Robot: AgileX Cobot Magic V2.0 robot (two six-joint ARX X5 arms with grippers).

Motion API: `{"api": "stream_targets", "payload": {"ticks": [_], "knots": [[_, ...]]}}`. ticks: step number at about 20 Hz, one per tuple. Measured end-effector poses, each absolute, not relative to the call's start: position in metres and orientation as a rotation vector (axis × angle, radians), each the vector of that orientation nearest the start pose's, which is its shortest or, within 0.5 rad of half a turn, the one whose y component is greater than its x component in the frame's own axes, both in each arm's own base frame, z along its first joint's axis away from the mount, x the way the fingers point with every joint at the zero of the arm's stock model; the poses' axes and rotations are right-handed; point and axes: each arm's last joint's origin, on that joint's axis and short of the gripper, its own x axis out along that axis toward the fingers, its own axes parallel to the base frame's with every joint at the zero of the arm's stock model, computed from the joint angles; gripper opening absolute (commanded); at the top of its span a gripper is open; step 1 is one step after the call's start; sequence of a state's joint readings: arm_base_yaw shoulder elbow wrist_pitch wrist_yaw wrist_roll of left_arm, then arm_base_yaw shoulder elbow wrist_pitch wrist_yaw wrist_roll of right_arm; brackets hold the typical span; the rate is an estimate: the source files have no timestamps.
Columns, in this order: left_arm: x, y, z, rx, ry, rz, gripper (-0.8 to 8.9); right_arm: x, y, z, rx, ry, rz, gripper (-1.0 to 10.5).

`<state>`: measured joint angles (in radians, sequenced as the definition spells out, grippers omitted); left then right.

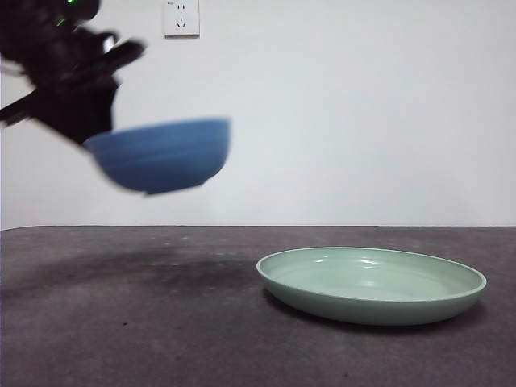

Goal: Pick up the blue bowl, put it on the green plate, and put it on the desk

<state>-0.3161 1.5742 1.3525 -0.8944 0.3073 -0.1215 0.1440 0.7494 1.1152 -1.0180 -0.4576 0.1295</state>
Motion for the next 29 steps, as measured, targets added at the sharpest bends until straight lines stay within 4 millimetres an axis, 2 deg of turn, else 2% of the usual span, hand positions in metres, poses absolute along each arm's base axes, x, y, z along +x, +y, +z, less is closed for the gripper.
{"api": "stream_targets", "payload": {"ticks": [2,4,8,12,15,20,29], "knots": [[0.300,-0.130,0.297,-0.070,1.157,-0.543,0.08,0.097,0.027,0.370,0.202,0.702,0.533,5.4],[0.307,-0.158,0.297,-0.032,1.180,-0.598,0.08,0.090,0.026,0.367,0.189,0.728,0.533,5.4],[0.321,-0.218,0.278,0.051,1.248,-0.682,0.08,0.083,0.025,0.366,0.184,0.747,0.533,5.4],[0.325,-0.278,0.254,0.156,1.268,-0.755,0.08,0.080,0.024,0.366,0.183,0.748,0.534,5.4],[0.325,-0.307,0.247,0.259,1.253,-0.741,0.07,0.080,0.024,0.366,0.182,0.749,0.534,5.4],[0.332,-0.323,0.234,0.285,1.252,-0.756,0.07,0.080,0.024,0.365,0.183,0.751,0.533,5.4],[0.339,-0.320,0.229,0.293,1.235,-0.726,0.07,0.080,0.024,0.365,0.184,0.754,0.533,5.4]]}}
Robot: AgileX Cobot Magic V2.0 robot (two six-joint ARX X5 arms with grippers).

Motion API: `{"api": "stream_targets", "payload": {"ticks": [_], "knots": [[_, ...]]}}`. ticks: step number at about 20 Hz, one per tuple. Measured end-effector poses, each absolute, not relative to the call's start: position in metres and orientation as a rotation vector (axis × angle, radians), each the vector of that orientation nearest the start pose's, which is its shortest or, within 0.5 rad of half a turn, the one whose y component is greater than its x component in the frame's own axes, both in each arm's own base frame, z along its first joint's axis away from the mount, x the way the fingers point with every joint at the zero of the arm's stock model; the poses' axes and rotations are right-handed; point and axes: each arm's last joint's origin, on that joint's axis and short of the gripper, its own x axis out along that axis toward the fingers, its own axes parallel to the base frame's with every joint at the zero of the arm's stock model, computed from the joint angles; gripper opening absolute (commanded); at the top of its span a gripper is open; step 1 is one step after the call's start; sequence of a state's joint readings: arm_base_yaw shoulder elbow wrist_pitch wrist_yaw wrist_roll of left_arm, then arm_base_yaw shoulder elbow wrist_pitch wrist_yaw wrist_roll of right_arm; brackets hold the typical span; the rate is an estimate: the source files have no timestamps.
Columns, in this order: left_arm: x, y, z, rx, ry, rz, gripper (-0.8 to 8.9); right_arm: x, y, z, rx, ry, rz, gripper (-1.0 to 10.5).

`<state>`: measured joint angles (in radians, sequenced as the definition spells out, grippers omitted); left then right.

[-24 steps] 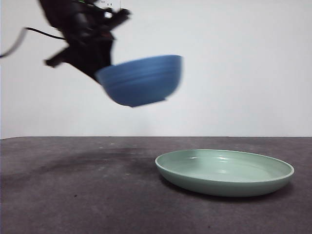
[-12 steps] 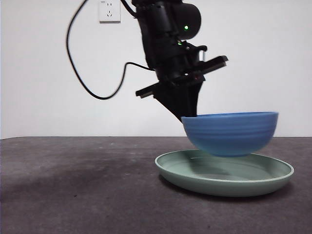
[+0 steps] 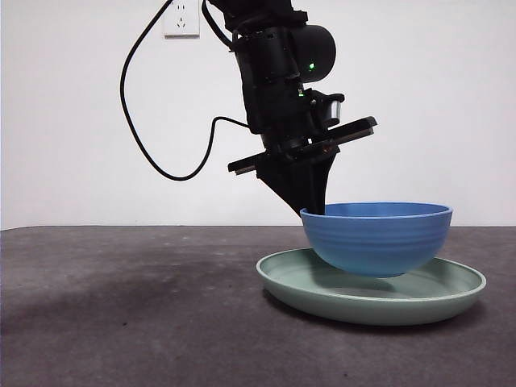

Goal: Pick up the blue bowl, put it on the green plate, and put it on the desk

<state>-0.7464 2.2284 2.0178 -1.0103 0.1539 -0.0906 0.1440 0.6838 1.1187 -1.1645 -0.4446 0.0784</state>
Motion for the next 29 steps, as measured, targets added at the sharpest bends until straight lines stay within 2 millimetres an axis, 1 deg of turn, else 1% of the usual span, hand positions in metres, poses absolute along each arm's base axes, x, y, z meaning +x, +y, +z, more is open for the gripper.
{"api": "stream_targets", "payload": {"ticks": [5,7,10,13,14,15,16,18,19,20,22,24,27,29], "knots": [[0.339,-0.320,0.229,0.295,1.241,-0.723,0.07,0.080,0.024,0.365,0.184,0.754,0.533,5.4],[0.340,-0.320,0.224,0.302,1.263,-0.718,0.07,0.080,0.024,0.365,0.184,0.754,0.533,5.4],[0.342,-0.322,0.208,0.311,1.306,-0.704,0.07,0.080,0.024,0.365,0.184,0.754,0.533,5.4],[0.343,-0.322,0.209,0.306,1.301,-0.707,0.16,0.080,0.024,0.365,0.183,0.754,0.533,5.4],[0.343,-0.322,0.209,0.306,1.301,-0.707,0.47,0.080,0.024,0.365,0.183,0.754,0.533,5.4],[0.343,-0.322,0.209,0.306,1.301,-0.705,1.04,0.080,0.024,0.365,0.184,0.754,0.533,5.4],[0.343,-0.322,0.209,0.305,1.301,-0.704,1.83,0.080,0.024,0.365,0.184,0.754,0.533,5.4],[0.343,-0.322,0.210,0.299,1.300,-0.700,4.47,0.080,0.024,0.365,0.184,0.754,0.533,5.4],[0.344,-0.323,0.213,0.289,1.299,-0.694,5.32,0.080,0.024,0.365,0.184,0.754,0.533,5.4],[0.345,-0.323,0.218,0.282,1.291,-0.694,5.56,0.080,0.024,0.365,0.184,0.754,0.533,5.4],[0.347,-0.324,0.237,0.267,1.258,-0.699,5.60,0.080,0.024,0.365,0.184,0.754,0.533,5.4],[0.348,-0.321,0.260,0.259,1.243,-0.699,5.60,0.080,0.024,0.365,0.184,0.754,0.533,5.4],[0.344,-0.303,0.298,0.275,1.271,-0.685,5.60,0.080,0.024,0.365,0.184,0.754,0.533,5.4],[0.344,-0.292,0.318,0.270,1.251,-0.681,5.60,0.080,0.024,0.365,0.184,0.754,0.533,5.4]]}}
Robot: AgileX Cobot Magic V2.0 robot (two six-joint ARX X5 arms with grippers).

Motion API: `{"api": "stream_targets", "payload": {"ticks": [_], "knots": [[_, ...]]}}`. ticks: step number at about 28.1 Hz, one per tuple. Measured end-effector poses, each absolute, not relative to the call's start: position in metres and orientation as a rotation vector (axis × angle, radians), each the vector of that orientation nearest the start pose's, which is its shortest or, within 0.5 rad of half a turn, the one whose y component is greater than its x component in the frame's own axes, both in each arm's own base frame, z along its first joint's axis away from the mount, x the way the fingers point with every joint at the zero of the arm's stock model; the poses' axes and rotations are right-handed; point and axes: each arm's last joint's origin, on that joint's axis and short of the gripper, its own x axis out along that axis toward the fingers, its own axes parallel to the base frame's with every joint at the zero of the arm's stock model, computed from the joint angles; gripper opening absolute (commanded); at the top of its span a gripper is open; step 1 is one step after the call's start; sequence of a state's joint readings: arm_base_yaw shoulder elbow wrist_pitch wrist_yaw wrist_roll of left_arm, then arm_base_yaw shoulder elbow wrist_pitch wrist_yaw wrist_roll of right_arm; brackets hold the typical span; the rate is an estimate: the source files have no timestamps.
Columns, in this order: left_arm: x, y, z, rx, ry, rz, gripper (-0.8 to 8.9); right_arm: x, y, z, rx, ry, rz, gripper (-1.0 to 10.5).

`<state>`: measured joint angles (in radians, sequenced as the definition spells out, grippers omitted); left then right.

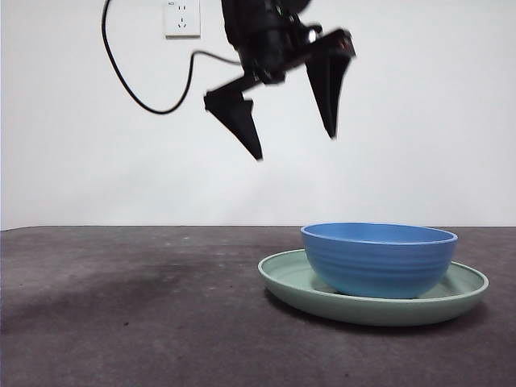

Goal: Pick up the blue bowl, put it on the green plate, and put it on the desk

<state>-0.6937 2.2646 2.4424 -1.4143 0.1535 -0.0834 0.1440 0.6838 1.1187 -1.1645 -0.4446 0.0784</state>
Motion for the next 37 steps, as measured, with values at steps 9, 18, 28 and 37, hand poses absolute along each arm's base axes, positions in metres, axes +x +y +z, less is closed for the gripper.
{"api": "stream_targets", "payload": {"ticks": [9,18,28,37], "knots": [[0.278,-0.226,0.443,0.182,0.942,-0.729,6.85,0.080,0.024,0.365,0.180,0.753,0.535,5.4],[0.180,-0.149,0.465,0.204,0.904,-0.750,6.84,0.080,0.024,0.365,0.161,0.746,0.542,5.4],[0.091,-0.078,0.391,0.198,0.739,-0.786,6.84,0.090,0.026,0.363,0.164,0.786,0.539,5.4],[0.075,-0.065,0.344,0.067,0.708,-0.752,6.84,0.106,0.028,0.358,0.173,0.848,0.533,5.4]]}}
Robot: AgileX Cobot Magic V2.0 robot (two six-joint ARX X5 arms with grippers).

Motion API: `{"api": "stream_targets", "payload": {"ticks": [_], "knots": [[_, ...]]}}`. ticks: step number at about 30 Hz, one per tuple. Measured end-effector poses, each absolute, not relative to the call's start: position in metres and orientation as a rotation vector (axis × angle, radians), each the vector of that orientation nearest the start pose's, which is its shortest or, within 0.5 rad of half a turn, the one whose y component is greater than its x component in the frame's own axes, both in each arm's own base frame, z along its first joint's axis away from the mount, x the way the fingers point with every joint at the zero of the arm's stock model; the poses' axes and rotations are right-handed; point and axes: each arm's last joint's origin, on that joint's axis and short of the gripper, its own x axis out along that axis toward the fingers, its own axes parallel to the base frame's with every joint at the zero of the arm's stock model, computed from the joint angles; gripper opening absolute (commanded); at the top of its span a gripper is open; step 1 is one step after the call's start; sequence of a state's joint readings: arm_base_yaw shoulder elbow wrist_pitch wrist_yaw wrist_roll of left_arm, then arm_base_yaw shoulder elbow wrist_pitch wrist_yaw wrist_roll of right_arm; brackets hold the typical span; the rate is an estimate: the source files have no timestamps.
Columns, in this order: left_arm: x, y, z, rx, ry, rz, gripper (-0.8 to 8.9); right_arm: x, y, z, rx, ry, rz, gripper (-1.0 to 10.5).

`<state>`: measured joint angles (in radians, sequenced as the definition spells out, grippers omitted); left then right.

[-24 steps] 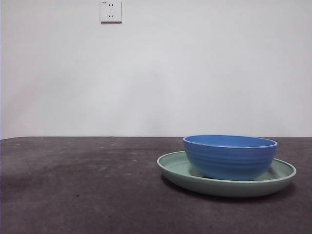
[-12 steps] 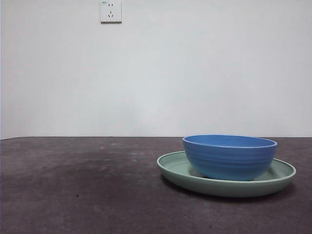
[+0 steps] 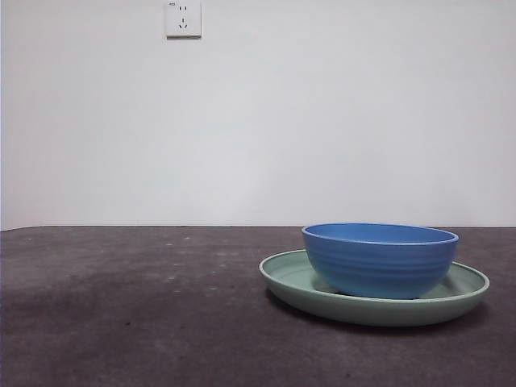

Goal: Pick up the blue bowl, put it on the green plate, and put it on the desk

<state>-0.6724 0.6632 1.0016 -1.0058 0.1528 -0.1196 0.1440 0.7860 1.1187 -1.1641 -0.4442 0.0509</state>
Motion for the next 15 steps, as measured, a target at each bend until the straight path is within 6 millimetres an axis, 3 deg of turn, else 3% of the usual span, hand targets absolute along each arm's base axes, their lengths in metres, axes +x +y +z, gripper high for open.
{"api": "stream_targets", "payload": {"ticks": [6,15], "knots": [[0.069,-0.061,0.353,0.013,0.610,-0.760,6.84,0.127,0.030,0.349,0.171,0.938,0.499,5.4],[0.071,-0.062,0.355,0.001,0.579,-0.764,6.84,0.184,0.036,0.315,0.120,1.158,0.398,5.4]]}}
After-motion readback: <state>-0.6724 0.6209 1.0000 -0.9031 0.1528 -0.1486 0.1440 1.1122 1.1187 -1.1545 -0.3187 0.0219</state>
